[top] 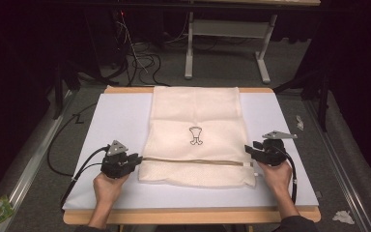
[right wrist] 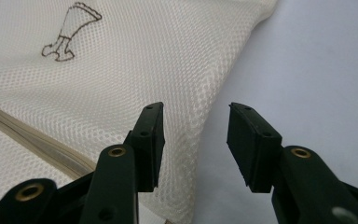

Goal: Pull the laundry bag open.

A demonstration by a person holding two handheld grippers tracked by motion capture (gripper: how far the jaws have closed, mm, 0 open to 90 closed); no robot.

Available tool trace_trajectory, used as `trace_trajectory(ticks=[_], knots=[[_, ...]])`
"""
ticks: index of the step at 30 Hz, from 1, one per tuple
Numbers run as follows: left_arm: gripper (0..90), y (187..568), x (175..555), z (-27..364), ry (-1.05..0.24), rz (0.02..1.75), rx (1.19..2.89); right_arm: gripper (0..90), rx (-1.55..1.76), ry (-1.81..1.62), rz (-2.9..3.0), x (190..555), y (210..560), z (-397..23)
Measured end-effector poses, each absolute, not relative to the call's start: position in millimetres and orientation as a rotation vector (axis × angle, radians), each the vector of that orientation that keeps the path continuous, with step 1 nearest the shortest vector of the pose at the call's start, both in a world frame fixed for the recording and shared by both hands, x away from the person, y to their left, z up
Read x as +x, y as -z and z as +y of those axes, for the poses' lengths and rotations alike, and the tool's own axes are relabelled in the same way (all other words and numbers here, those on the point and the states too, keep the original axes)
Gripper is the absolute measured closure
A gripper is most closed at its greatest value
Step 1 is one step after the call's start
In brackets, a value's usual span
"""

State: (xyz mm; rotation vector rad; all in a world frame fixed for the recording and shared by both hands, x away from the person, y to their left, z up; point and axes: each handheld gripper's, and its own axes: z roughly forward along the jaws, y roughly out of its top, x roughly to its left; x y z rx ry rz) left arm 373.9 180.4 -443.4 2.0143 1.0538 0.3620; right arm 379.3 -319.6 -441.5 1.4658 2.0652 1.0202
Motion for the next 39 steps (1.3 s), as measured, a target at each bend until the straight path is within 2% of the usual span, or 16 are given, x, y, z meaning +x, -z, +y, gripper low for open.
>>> trace_trajectory(ticks=[2,10,22,39], knots=[[66.2,440.5,372.4,183.1,-0.386,1.059,1.998,56.6,1.456,-1.041,2.046,376.4,438.1,-322.3],[57.3,430.1,363.8,199.2,-0.467,1.078,1.923,55.1,1.459,-1.099,1.969,363.0,426.2,-334.4],[53.8,430.5,352.0,228.4,-0.521,1.147,1.832,55.2,1.473,-1.131,1.884,348.6,421.1,-358.6],[50.7,446.3,343.6,237.7,-0.526,1.204,1.767,53.4,1.525,-1.151,1.772,324.8,435.0,-392.9]])
